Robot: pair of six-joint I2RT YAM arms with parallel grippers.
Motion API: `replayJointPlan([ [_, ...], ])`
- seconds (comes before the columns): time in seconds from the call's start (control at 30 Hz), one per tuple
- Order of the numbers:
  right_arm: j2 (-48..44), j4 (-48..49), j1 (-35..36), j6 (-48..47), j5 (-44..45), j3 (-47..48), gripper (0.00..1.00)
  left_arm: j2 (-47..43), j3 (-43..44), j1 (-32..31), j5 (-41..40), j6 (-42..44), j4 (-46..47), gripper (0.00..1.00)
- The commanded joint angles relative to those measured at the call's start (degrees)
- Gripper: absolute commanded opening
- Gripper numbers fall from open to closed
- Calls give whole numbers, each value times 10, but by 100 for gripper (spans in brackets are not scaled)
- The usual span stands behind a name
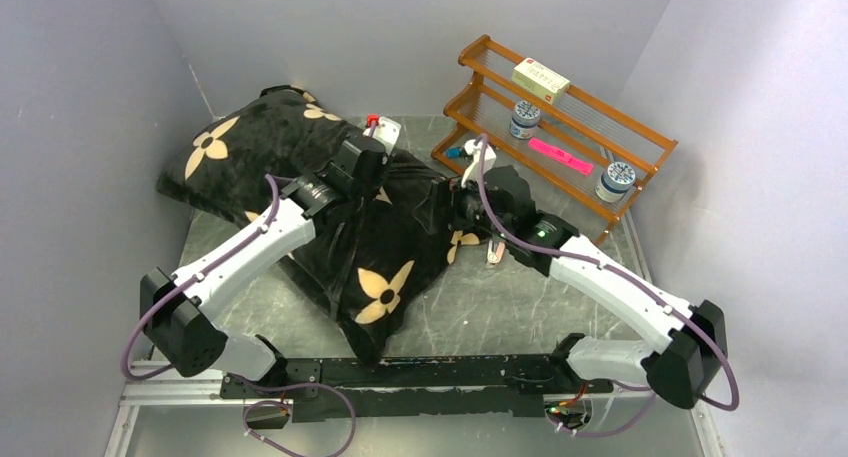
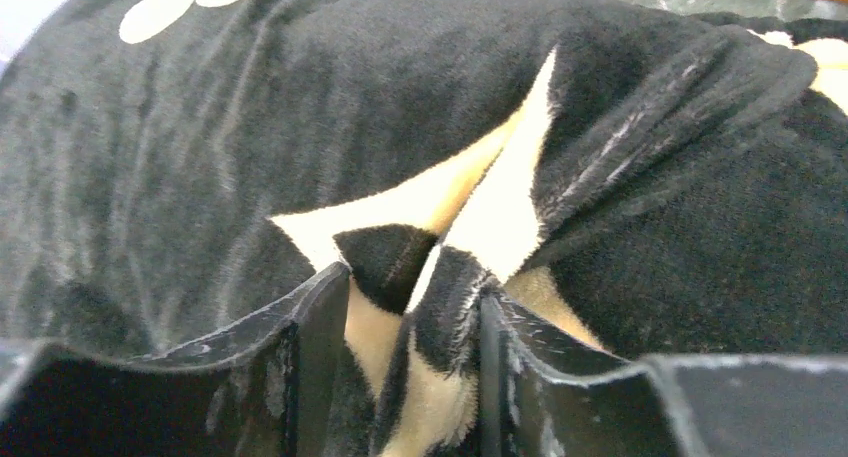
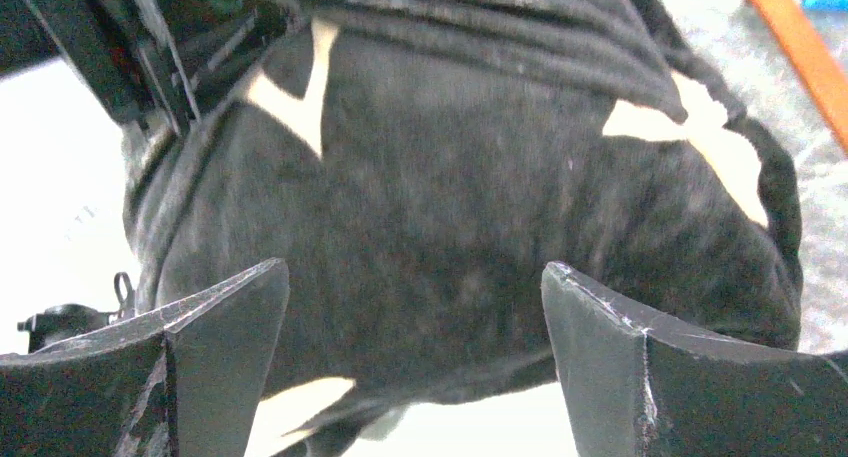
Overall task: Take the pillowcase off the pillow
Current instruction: Remove the pillow from the pillowcase.
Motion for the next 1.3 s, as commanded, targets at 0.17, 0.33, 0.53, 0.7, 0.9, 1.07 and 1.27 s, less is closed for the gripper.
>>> replayJointPlan([
  [0.17, 117, -10, 35, -3, 131, 143, 100, -84, -92, 44, 85, 3, 95, 21],
  [0.33, 189, -16, 45, 4, 123, 197, 100, -100, -120, 83, 163, -43, 113, 5],
  [0.53, 246, -32, 65, -10, 102, 240, 100, -114, -133, 94, 193, -50, 124, 5],
  [0.7, 269, -71, 65, -35, 123, 239, 91, -120, -138, 97, 195, -51, 128, 5],
  [0.9, 234, -99, 64, -56, 152, 177, 35, -128, -147, 102, 188, -53, 132, 5],
  [1.07, 185, -113, 64, -57, 162, 123, 0, -132, -148, 106, 185, -54, 135, 5],
  [1.27, 134, -142, 64, -56, 180, 94, 0, -149, -158, 107, 171, -54, 145, 5],
])
